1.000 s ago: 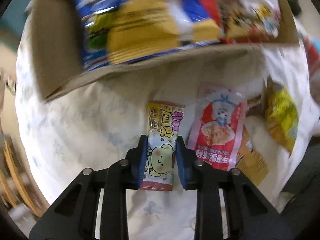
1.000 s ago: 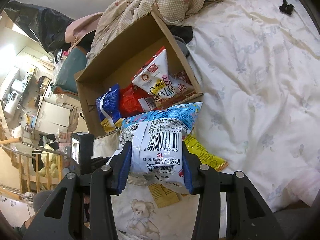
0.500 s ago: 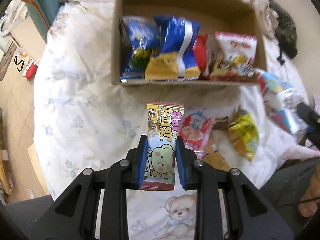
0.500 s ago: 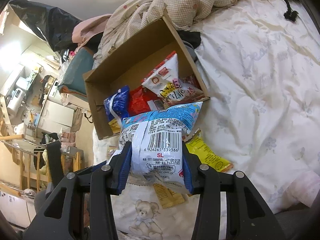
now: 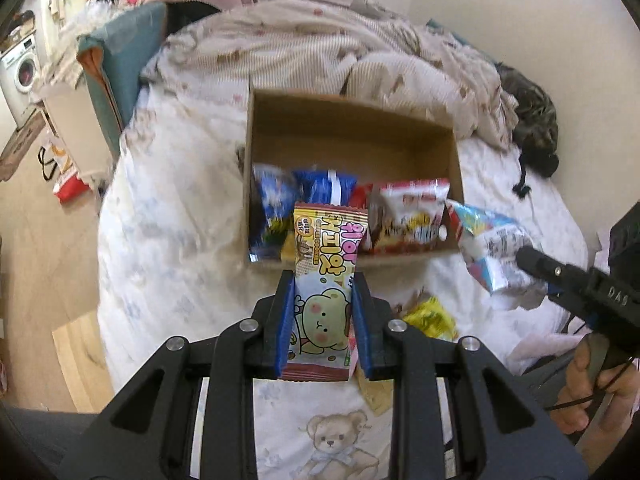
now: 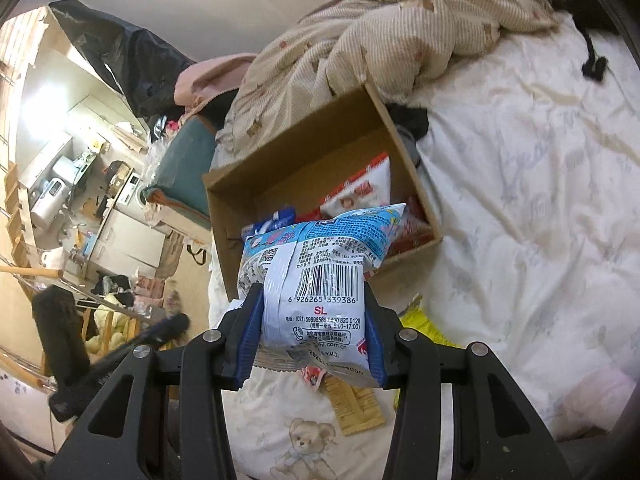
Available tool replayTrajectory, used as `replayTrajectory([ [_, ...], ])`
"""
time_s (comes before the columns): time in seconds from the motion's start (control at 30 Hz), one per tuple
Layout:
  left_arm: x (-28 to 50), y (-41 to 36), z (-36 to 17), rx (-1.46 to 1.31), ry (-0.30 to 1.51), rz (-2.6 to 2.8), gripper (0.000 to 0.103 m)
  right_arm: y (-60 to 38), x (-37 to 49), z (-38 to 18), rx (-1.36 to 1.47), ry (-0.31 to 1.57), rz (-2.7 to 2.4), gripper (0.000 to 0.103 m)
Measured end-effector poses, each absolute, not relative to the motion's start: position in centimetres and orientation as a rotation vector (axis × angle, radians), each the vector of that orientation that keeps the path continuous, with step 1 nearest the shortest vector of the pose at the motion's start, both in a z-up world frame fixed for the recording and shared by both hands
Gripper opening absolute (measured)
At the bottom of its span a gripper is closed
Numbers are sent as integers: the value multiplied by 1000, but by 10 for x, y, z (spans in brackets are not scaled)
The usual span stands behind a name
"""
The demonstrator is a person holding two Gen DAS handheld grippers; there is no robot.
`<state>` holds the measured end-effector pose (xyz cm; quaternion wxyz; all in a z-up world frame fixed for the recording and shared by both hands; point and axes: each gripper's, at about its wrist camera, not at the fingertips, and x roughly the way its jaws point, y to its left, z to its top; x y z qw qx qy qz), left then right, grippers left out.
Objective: Organize snacks
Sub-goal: 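Carry the candy bar into the box with the left gripper while the right gripper carries the white bag in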
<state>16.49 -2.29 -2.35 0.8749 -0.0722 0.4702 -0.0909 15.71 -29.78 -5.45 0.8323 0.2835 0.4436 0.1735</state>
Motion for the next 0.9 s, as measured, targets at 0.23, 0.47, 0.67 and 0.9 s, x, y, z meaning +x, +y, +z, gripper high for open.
replayTrajectory([
  [0.23,194,-14,-2,-123,937,-166,23,-305,175,-43,606,901,344,47],
  [0.47,230,-23,-8,-93,950,-177,23,-301,202,-40,578,903,339,47],
  [0.67,267,-38,-25,-57,991,-184,23,-288,237,-52,551,951,345,47],
  [0.9,302,-38,-42,-85,1012,-158,23,-277,278,-65,525,966,334,47],
])
